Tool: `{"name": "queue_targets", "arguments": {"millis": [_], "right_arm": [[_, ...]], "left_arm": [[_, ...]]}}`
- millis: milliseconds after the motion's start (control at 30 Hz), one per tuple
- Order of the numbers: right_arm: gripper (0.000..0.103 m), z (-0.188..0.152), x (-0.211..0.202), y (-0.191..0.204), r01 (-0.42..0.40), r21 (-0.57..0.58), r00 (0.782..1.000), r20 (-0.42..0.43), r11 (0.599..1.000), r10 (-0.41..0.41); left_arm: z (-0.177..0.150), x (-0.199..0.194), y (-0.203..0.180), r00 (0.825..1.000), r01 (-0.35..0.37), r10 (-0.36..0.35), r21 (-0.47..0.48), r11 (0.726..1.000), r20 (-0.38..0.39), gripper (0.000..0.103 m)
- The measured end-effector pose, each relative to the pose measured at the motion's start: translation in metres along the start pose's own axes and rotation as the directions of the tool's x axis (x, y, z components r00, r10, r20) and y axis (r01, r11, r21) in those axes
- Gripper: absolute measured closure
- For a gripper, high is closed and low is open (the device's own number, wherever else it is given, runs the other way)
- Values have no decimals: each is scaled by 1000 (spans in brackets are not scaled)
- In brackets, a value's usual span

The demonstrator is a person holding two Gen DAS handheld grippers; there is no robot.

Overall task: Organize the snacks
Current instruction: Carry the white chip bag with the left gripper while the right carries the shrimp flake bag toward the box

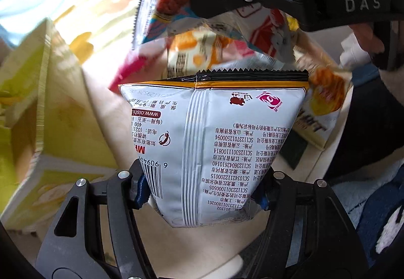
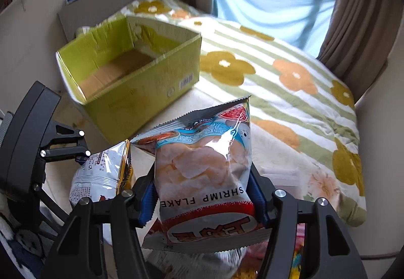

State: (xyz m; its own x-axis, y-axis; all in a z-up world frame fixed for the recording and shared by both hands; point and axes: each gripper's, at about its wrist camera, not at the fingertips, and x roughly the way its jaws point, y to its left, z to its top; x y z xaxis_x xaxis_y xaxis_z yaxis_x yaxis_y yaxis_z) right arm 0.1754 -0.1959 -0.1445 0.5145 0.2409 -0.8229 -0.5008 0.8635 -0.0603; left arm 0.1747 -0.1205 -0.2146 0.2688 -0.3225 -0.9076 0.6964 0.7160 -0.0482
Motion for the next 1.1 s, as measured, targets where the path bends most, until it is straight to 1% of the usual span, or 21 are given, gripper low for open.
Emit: {"name": "queue_targets", "arguments": {"millis": [67, 167, 267, 367, 467, 600, 733, 867, 967, 1100], "right_arm": [[45, -2, -22, 3, 6, 9, 999, 32, 1000, -6], [45, -3, -50, 8, 16, 9, 998, 68, 1000, -16], [45, 0, -76, 12, 20, 13, 995, 94, 1000, -21], [45, 8, -94, 17, 21, 5, 993, 118, 1000, -22], [45, 21, -106, 22, 20, -9, 989, 146, 1000, -18], [45, 44, -110, 32, 0, 12, 983, 186, 1000, -3], [45, 75, -99, 43, -39, 49, 976, 216, 998, 27], [45, 109, -74, 62, -50, 68, 979, 202, 996, 36], [45, 133, -52, 76, -43, 78, 981, 194, 996, 28], [45, 163, -13, 92, -64, 115, 986, 159, 991, 45]], "left_arm": [[-1, -17, -8, 999, -27, 28, -21, 999, 28, 44], [-4, -46, -15, 995, -55, 62, -87, 995, 74, 43], [-7, -72, -15, 990, -85, 101, -157, 984, 98, 43], [-14, -103, -7, 979, -123, 157, -232, 965, 134, 43], [-16, -132, 14, 961, -171, 226, -302, 938, 158, 43], [-21, -163, 60, 943, -209, 290, -386, 898, 166, 43], [-25, -177, 118, 928, -250, 342, -435, 865, 146, 43], [-32, -184, 179, 929, -259, 353, -484, 836, 114, 43], [-35, -184, 219, 928, -271, 362, -498, 824, 94, 43], [-30, -169, 267, 939, -263, 336, -489, 831, 66, 43]]}}
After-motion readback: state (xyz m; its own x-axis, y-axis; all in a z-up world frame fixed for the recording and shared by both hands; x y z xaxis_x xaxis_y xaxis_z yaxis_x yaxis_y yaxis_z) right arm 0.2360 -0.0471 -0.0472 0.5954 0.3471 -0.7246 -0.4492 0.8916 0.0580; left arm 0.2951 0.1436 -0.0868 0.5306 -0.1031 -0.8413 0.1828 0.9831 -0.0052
